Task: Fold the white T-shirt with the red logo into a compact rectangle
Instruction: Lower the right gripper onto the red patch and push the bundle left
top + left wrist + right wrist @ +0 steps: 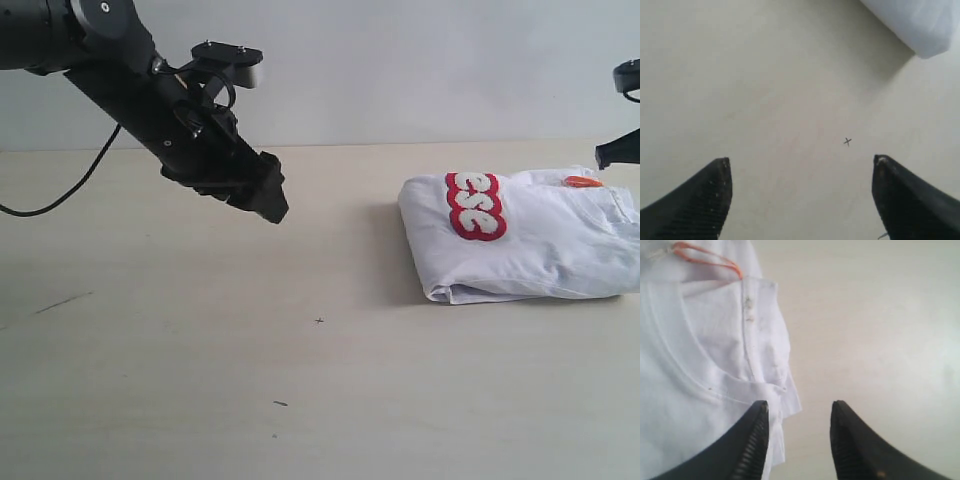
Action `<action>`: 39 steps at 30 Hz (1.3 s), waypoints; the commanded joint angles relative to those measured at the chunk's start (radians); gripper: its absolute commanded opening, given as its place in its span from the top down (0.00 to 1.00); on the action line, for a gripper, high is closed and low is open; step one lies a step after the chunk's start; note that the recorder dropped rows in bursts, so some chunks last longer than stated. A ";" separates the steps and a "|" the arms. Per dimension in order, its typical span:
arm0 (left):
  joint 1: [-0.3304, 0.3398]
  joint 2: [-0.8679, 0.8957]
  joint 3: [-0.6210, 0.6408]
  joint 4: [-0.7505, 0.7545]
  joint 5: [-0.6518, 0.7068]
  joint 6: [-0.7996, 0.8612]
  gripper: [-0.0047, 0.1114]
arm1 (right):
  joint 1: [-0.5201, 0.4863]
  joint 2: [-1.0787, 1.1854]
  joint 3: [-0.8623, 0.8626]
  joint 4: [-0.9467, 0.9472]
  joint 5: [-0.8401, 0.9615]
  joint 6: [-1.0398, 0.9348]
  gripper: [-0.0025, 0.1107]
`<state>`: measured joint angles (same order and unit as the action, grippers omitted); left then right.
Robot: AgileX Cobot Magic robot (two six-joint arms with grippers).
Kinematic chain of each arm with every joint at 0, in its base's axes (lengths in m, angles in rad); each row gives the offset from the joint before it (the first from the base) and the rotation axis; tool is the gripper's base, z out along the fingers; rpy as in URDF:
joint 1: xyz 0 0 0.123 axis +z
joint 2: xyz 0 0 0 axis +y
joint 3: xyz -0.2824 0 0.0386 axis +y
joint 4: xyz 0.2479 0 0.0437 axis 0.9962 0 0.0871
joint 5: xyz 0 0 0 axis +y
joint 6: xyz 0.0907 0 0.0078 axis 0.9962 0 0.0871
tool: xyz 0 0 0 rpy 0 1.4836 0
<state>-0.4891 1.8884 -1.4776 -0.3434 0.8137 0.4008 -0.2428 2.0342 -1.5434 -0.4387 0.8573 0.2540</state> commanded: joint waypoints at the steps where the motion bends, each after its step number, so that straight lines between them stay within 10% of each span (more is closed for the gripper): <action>1: 0.003 -0.014 0.004 0.003 0.001 0.004 0.32 | -0.001 -0.032 -0.012 0.022 -0.006 0.048 0.62; 5: 0.003 -0.015 0.004 0.042 -0.003 0.029 0.37 | -0.001 -0.024 -0.012 0.520 -0.053 -0.383 0.79; 7: -0.001 -0.018 0.004 0.083 0.004 0.051 0.54 | -0.001 -0.005 -0.010 0.749 -0.037 -0.589 0.96; 11: -0.001 -0.028 0.018 0.089 0.006 0.038 0.95 | 0.012 0.039 -0.008 0.856 -0.043 -0.681 0.98; 39: 0.012 -0.176 0.125 0.087 -0.045 -0.016 0.96 | 0.560 0.264 -0.008 0.848 -0.151 -0.478 0.98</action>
<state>-0.4866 1.7325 -1.3567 -0.2520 0.7544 0.4027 0.2511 2.2654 -1.5632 0.3578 0.6619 -0.2490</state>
